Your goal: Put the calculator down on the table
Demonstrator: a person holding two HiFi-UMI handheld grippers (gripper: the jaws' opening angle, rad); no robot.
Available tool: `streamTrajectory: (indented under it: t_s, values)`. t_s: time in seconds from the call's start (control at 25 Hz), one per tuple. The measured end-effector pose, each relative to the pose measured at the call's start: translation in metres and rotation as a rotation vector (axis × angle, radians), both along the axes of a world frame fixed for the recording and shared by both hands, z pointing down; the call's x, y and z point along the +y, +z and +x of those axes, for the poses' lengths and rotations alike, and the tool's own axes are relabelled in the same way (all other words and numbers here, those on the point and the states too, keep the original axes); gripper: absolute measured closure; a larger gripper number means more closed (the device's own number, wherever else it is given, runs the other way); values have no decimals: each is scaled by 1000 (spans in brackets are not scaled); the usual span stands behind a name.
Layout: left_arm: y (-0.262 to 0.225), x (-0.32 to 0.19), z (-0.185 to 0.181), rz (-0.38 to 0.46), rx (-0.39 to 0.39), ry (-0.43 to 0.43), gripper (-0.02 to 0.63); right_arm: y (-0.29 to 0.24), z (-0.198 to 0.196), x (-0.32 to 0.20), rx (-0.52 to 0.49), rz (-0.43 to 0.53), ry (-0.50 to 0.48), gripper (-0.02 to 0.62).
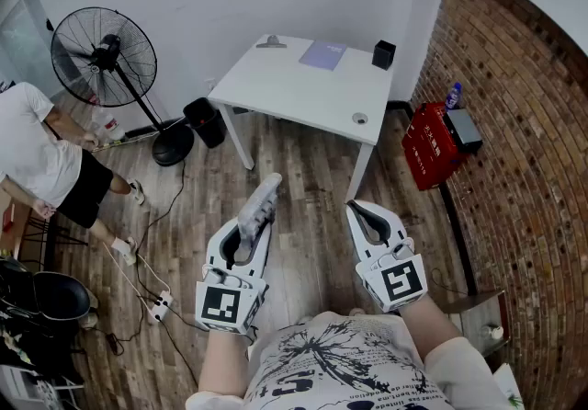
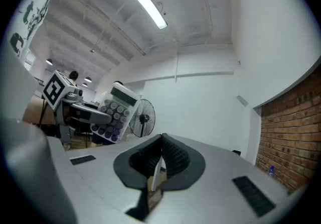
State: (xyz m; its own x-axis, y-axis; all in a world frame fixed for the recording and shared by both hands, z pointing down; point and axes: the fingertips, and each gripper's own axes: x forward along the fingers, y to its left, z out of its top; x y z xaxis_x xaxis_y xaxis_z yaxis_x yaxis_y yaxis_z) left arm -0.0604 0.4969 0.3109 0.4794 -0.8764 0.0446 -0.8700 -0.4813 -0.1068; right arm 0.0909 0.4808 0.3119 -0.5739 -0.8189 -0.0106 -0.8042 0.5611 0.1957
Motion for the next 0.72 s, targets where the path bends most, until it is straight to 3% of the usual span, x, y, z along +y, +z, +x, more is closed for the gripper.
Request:
streamTrajectory:
  t_s: [0.36,0.72]
  values:
    - [-1,-10,-19,9,4,2,465,1,-18,-12,15,4,12,583]
    - [8,-21,-61,-10,19,-2,465,5,-54,-29,-22,9,22,581]
